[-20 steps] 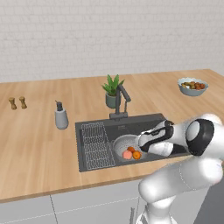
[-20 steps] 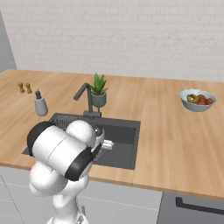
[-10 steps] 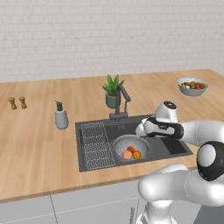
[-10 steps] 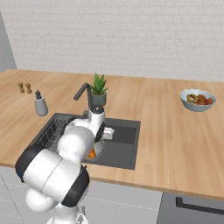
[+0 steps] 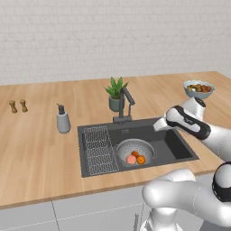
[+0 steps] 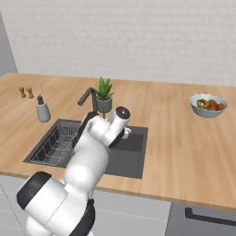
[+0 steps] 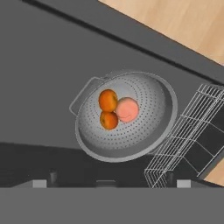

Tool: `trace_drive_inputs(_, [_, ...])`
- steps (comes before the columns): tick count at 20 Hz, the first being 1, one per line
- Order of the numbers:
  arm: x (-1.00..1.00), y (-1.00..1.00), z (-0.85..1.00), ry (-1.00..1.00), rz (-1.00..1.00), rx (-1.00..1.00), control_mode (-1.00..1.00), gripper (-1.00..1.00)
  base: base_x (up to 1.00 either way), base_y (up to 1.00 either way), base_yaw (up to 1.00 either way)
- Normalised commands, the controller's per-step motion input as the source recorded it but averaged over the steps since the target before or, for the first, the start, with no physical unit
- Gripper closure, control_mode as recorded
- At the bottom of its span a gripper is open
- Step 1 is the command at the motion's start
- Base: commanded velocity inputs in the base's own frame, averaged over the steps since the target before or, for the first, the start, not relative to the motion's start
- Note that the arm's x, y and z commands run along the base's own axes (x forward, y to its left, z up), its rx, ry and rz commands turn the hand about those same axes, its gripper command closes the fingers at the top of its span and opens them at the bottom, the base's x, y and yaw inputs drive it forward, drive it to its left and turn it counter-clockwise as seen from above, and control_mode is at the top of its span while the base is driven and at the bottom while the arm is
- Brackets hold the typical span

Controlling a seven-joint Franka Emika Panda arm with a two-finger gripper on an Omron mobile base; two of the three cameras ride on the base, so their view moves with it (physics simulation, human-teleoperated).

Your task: Put the colander in the sink, put the tangerine, tangerine, peach in the colander, and turn on the sink faucet and pour water over the colander.

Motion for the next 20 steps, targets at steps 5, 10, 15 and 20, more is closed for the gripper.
trace_drive_inputs(5, [0.03,-0.03,0.17,-0.36,0.31,0.04,-1.0,-1.0,0.0,0.0,0.0])
trace_drive_inputs(10, [0.17,0.05,0.16,-0.48,0.24,0.0,-1.0,-1.0,0.0,0.0,0.0])
trace_drive_inputs(15, [0.05,-0.2,0.14,-0.43,0.33,0.0,-1.0,-1.0,0.0,0.0,0.0])
trace_drive_inputs(20, [0.1,-0.05,0.28,-0.33,0.27,-0.04,-1.0,-1.0,0.0,0.0,0.0])
